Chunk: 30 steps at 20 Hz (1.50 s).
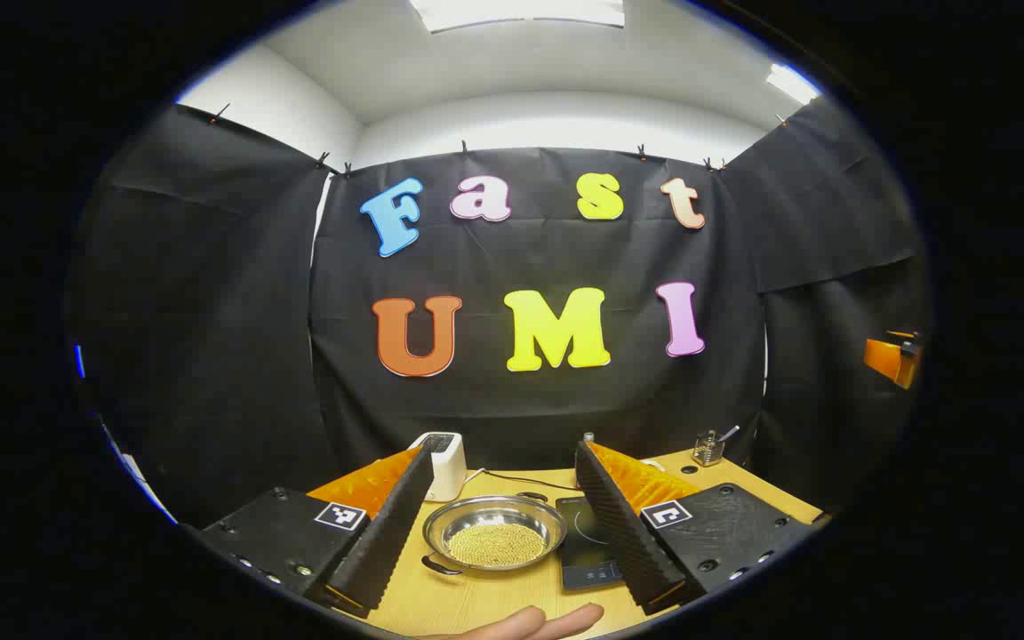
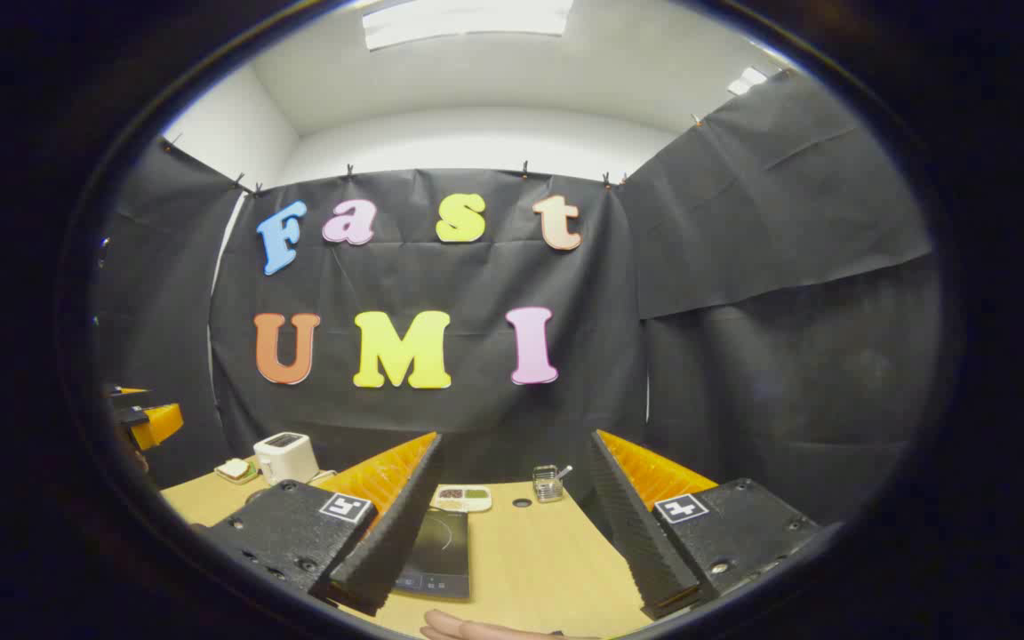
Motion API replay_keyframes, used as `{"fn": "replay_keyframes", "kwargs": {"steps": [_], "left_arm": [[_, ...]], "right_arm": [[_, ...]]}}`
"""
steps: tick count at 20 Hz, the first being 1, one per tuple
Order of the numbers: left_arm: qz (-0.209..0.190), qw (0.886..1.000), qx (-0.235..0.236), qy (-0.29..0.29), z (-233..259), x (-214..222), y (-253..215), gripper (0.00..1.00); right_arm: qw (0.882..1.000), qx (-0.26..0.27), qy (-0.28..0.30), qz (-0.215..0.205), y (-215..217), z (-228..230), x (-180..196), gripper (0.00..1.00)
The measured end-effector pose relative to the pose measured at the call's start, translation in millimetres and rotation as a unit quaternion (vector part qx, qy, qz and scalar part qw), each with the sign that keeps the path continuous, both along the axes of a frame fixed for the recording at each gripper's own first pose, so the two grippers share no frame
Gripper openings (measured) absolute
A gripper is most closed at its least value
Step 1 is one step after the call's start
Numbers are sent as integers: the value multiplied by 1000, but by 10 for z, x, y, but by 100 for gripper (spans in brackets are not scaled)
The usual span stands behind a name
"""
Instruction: First push the handle of the pot to place it horizontally, then grasp the pot with both hands and set it on the induction cooktop.
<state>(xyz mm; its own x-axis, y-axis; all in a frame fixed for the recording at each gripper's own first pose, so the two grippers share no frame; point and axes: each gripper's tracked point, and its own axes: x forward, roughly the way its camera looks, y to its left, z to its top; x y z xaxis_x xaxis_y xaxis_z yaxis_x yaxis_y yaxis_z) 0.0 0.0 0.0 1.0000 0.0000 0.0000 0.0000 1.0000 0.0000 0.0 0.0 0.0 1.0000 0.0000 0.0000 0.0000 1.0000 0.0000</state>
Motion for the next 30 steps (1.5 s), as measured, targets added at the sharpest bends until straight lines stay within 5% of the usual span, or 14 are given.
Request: {"fn": "replay_keyframes", "kwargs": {"steps": [12, 18, 25, 29, 30], "left_arm": [[-14, 996, -35, 78, -473, 163, 99, 96], [-24, 990, -44, 135, -843, 311, 162, 87], [-33, 975, -37, 215, -1414, 435, 171, 61], [-36, 965, -18, 260, -1743, 505, 192, 62], [-39, 959, -18, 280, -1859, 484, 198, 38]], "right_arm": [[1000, -16, -8, 19, 189, -51, -55, 100], [1000, -9, -5, 17, 168, -94, -27, 100], [1000, -11, 8, 18, 198, -215, 16, 100], [1000, -12, 15, 18, 211, -269, 46, 100], [1000, -11, 16, 18, 211, -292, 51, 100]]}}
